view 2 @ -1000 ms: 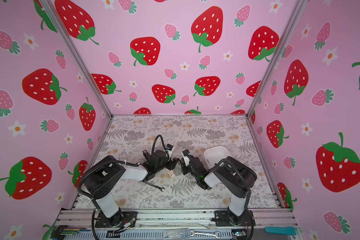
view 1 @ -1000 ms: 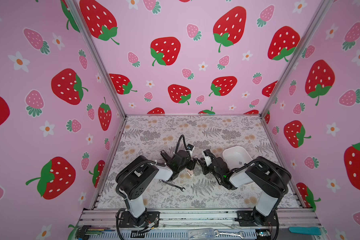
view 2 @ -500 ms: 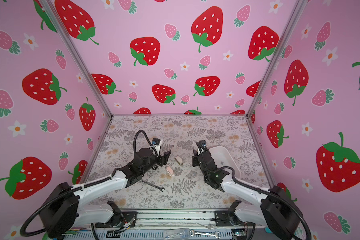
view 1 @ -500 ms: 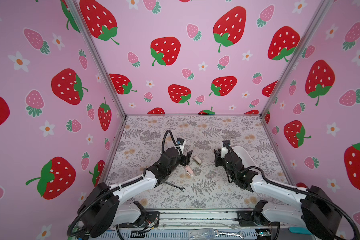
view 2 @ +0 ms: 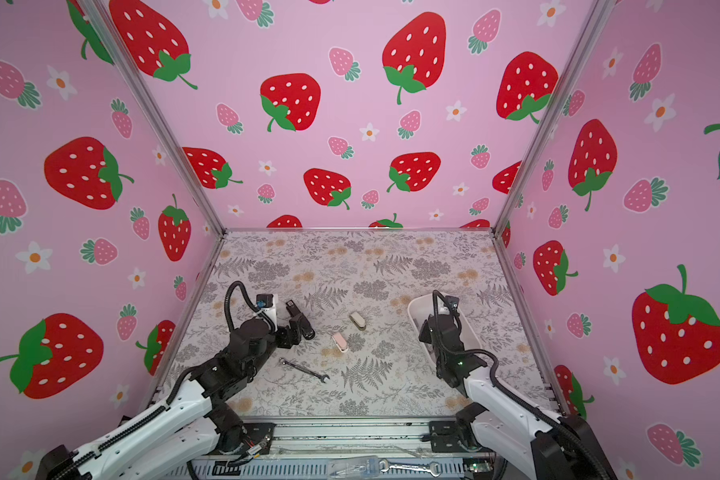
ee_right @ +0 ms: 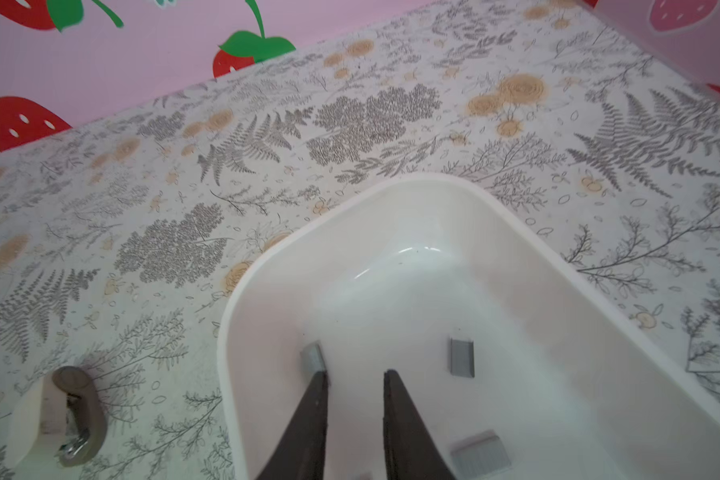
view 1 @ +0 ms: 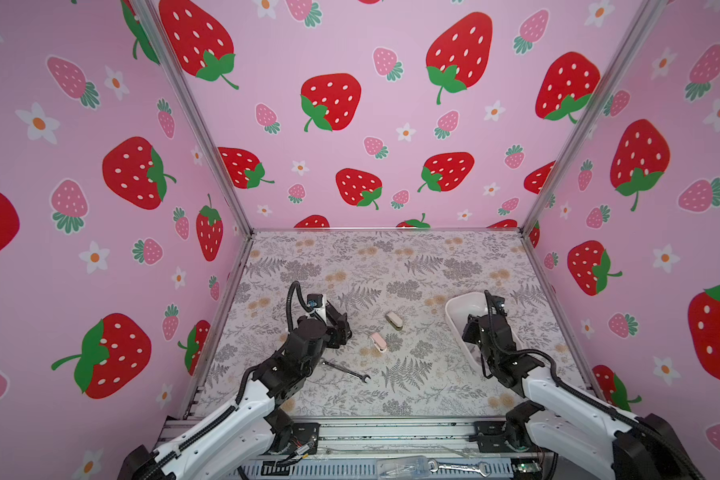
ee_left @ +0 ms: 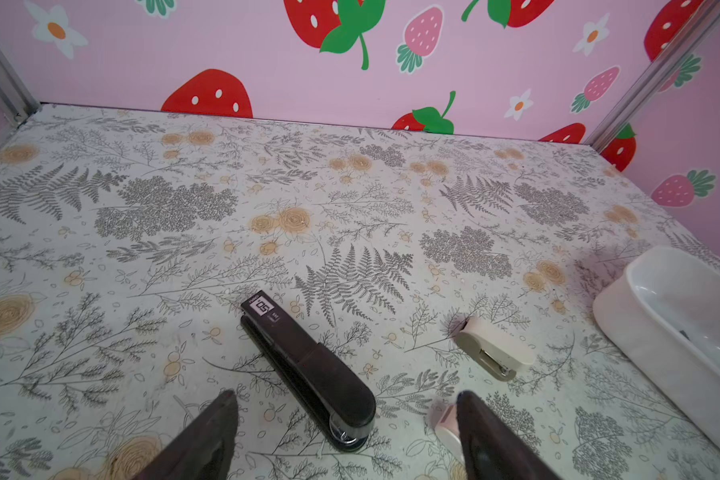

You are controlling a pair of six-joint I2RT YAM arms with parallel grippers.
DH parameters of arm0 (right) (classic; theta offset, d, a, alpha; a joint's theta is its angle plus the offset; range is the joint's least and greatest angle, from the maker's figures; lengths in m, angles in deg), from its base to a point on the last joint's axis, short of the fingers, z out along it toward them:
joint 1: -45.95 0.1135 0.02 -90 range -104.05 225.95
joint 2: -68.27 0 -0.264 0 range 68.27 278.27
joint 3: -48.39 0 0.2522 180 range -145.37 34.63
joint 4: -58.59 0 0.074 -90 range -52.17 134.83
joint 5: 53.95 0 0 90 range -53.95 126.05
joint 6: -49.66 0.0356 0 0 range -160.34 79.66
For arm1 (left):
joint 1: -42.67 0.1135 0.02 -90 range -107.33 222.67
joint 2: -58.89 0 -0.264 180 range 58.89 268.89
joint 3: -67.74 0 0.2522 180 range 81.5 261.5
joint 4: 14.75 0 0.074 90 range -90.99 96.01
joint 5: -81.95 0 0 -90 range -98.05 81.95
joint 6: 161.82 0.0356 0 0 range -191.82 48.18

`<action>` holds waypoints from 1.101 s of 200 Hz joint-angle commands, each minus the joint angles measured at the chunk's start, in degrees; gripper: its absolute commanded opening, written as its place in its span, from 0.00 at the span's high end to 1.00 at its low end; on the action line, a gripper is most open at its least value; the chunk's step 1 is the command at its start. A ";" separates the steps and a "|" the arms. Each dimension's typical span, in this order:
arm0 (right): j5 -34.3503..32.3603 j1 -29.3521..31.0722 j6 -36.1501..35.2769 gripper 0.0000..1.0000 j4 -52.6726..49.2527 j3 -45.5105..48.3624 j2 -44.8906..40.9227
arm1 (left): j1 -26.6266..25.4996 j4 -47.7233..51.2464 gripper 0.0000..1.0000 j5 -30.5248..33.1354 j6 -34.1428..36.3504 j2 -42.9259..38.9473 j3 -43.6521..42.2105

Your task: Load the staples into the stapler

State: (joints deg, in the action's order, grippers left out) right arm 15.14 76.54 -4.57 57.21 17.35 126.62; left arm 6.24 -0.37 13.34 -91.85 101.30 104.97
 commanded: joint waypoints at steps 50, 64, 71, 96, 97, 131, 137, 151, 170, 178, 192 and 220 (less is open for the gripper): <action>12.43 -1.66 1.91 0.74 14.86 -1.87 16.48 | 2.14 1.22 0.12 3.84 -2.22 -2.48 -1.15; 15.10 -1.62 2.11 0.74 17.84 -3.02 19.73 | 2.61 0.80 0.11 3.67 -2.07 -1.54 -0.97; 16.34 -1.64 2.17 0.75 18.88 -3.88 21.54 | 2.97 0.54 0.11 3.58 -1.82 -0.97 -0.80; 18.91 -1.37 3.18 0.77 21.47 -7.44 27.21 | 4.19 -0.56 0.11 3.16 -1.59 1.27 -0.07; 18.94 -1.34 3.22 0.77 21.55 -7.60 27.32 | 4.27 -0.59 0.11 3.06 -1.59 1.40 -0.04; 19.86 -0.12 4.05 0.78 22.99 -13.21 33.01 | 6.13 -1.23 0.11 1.48 -1.23 4.71 1.65; 19.88 0.14 4.14 0.78 22.95 -14.36 34.01 | 6.35 -1.32 0.11 1.31 -1.24 5.31 1.88; 19.90 0.60 4.14 0.78 22.94 -16.87 36.26 | 6.87 -1.71 0.11 0.90 -1.15 6.29 2.30; 20.19 1.09 4.32 0.79 22.93 -20.06 39.36 | 7.51 -2.14 0.11 0.16 -1.33 7.36 2.53; 20.27 1.27 4.46 0.79 22.93 -21.26 40.40 | 7.66 -2.29 0.11 -0.08 -1.43 7.71 2.68; 20.35 1.53 4.36 0.79 22.63 -23.04 41.44 | 7.94 -1.82 0.11 -0.34 -1.59 8.09 3.18; 19.39 1.75 3.69 0.78 20.58 -24.47 40.20 | 8.27 -0.20 0.11 0.11 -1.68 7.82 4.52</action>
State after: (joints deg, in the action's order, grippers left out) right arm 35.10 77.85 -1.19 78.41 -5.57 167.88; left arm 14.02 -0.94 12.90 -92.88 109.54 106.02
